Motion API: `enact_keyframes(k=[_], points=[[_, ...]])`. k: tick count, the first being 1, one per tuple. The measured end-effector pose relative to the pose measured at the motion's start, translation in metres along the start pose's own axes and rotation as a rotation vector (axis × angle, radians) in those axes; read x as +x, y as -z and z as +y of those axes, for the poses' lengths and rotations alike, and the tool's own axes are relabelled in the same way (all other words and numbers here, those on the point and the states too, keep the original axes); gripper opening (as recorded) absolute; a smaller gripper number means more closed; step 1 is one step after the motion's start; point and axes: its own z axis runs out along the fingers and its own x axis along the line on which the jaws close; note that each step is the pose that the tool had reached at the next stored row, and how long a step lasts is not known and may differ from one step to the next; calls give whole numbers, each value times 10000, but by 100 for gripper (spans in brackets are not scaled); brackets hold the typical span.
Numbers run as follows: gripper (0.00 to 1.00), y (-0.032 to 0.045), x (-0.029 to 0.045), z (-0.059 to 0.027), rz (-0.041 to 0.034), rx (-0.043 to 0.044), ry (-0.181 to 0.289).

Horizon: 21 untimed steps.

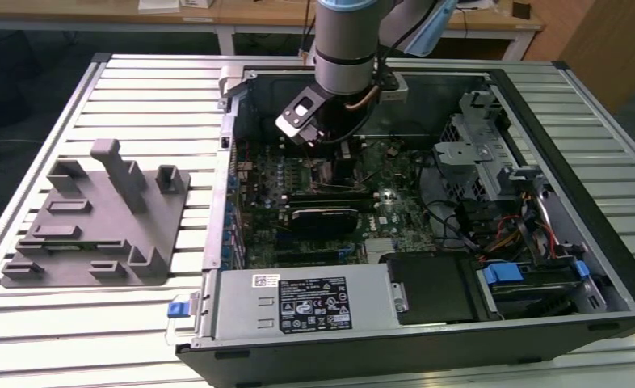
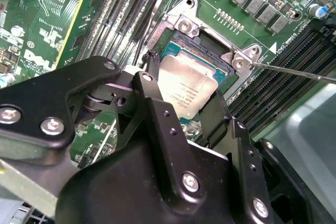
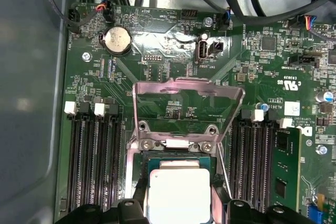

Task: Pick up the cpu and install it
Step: 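Place the cpu into insertion slot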

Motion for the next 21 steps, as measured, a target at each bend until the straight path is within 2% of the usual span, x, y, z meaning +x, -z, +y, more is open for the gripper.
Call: enact_keyframes(k=[3,8,10,13,21], points=[[55,-13,0,-2,-1,7,-94],[55,-25,1,-8,-8,31,-600],[55,-33,1,-8,38,31,-605],[55,-45,2,-8,201,27,-610],[55,-56,1,-9,204,29,-619]])
